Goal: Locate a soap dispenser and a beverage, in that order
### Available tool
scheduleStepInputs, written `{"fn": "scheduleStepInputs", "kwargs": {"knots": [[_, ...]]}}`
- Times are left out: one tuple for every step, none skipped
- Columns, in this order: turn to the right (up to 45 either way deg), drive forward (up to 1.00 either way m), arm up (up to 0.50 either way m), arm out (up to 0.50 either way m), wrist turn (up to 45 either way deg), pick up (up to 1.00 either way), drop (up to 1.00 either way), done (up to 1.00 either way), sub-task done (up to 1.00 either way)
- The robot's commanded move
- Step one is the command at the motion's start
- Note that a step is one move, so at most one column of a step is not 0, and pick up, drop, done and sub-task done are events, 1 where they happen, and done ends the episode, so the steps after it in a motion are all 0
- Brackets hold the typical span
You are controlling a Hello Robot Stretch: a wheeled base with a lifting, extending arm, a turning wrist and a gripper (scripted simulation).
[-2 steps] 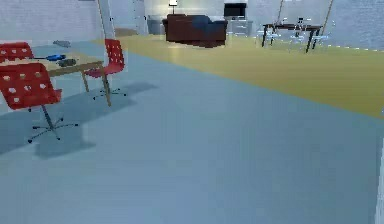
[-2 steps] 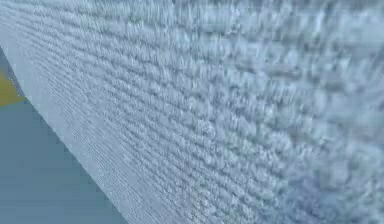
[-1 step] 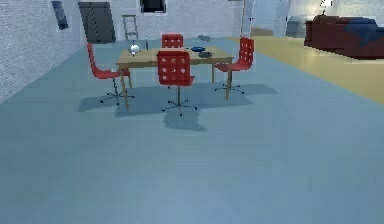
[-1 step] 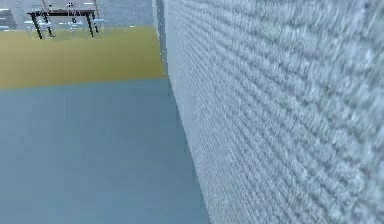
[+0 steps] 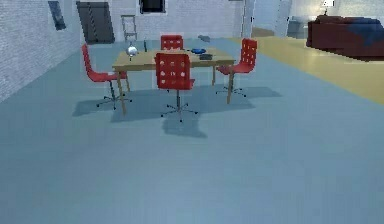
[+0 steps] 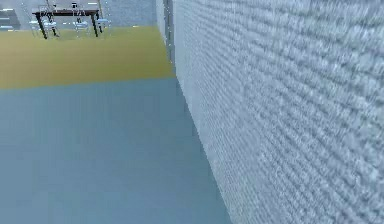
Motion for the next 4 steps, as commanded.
{"fn": "scheduleStepInputs", "kwargs": {"knots": [[-45.0, 0.00, 0.00, 0.00, 0.0, 0.00, 0.00, 0.00, 0.00], [-6.0, 0.00, 0.00, 0.00, 0.0, 0.00, 0.00, 0.00, 0.00], [0.0, 0.40, 0.00, 0.00, 0.0, 0.00, 0.00, 0.00, 0.00], [-45.0, 0.00, 0.00, 0.00, 0.0, 0.00, 0.00, 0.00, 0.00]]}}
